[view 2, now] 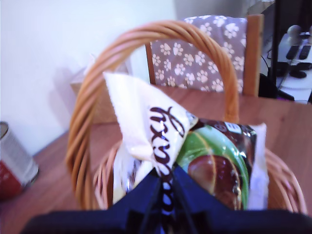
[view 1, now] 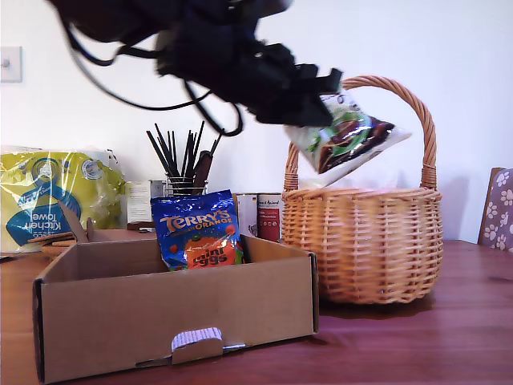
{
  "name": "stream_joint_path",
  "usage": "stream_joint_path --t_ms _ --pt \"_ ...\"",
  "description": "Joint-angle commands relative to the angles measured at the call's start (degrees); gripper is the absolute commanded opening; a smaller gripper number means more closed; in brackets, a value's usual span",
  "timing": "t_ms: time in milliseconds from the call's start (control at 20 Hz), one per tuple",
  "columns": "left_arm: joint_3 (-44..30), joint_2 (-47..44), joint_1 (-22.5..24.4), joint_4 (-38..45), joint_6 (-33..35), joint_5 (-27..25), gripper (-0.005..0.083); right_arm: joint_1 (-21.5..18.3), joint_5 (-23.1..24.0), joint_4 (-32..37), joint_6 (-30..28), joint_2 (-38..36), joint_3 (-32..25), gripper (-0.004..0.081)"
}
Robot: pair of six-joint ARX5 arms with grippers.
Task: Move the bags of Easter eggs from the cardboard box on the left into the woven basket on the right side.
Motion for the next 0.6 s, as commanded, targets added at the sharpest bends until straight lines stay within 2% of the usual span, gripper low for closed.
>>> stream_joint_path --t_ms 0,200,450,500,550 --pt "3.9 3.1 -0.4 -4.0 -0.3 -0.2 0.0001 0.1 0.0 0.5 0.0 -0.1 -0.4 -0.0012" --pt "11.5 8.7 -0.4 -15.6 -0.3 0.1 0.0001 0.1 0.0 0.6 -0.3 -0.1 -0.4 -0.0012" --pt "12.5 11.2 -1.1 -21.7 -1.9 2.0 0.0002 0.1 0.6 0.5 -1.2 -0.1 -0.4 -0.0012" --pt "12.5 11.5 -1.4 -21.8 -1.9 2.0 0.0020 0.1 1.0 0.6 -1.3 -0.1 -0.4 -0.0012" --pt "12.5 11.6 -1.6 -21.7 -1.8 2.0 0.0087 0.1 1.3 0.6 -1.3 -0.1 -0.4 -0.0012"
